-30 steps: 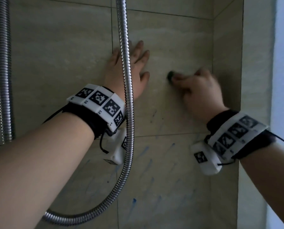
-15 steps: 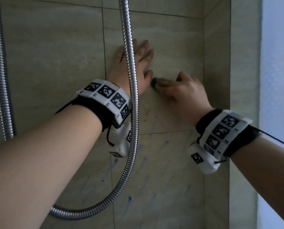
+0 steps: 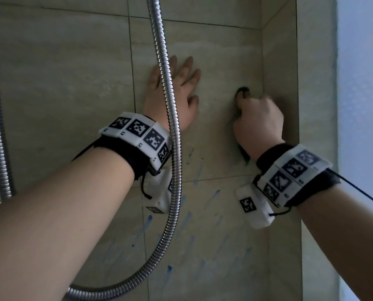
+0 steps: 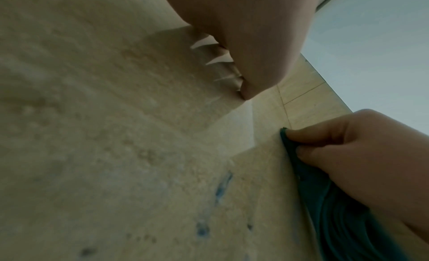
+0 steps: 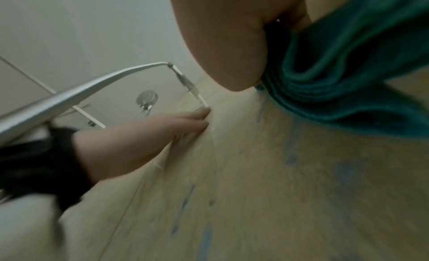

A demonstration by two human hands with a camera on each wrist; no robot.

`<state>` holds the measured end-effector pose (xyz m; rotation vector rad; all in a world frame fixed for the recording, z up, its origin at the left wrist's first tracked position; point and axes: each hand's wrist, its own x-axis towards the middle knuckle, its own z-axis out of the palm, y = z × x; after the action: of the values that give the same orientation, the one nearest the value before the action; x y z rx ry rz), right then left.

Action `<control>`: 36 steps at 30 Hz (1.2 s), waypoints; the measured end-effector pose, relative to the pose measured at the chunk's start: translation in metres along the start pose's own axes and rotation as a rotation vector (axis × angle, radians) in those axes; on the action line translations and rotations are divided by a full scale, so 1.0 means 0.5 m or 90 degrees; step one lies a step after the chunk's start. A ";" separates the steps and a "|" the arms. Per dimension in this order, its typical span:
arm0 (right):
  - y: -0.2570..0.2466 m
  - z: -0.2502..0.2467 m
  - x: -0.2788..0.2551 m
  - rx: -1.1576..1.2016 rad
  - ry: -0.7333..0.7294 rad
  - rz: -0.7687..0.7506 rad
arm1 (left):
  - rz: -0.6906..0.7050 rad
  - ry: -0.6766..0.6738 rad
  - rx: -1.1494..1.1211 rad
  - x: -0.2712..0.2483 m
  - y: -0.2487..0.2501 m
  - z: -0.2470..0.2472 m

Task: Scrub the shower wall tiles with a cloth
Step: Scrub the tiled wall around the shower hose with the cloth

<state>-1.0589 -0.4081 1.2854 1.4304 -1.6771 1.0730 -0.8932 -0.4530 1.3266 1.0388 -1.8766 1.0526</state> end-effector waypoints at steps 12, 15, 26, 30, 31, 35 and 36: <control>0.032 -0.017 0.001 0.092 -0.010 -0.018 | 0.024 0.018 0.000 -0.003 -0.003 0.010; 0.040 0.014 -0.046 0.057 0.025 -0.105 | 0.021 0.025 -0.001 -0.005 0.000 0.014; 0.045 -0.020 -0.044 0.023 -0.012 -0.067 | 0.039 -0.006 -0.002 -0.006 -0.005 0.004; 0.013 0.015 -0.077 0.059 0.031 -0.116 | 0.035 -0.005 -0.007 -0.011 -0.002 0.005; 0.010 0.030 -0.099 0.077 0.045 -0.187 | 0.036 -0.005 -0.006 -0.012 -0.001 0.006; 0.018 0.065 -0.150 0.111 -0.005 -0.355 | 0.044 -0.007 -0.008 -0.015 0.000 0.007; 0.019 0.052 -0.142 0.105 0.008 -0.351 | 0.046 -0.008 -0.011 -0.014 -0.002 0.007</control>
<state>-1.0557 -0.4005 1.2095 1.8408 -1.0964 0.9103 -0.8902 -0.4541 1.3193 0.9766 -1.9422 1.0708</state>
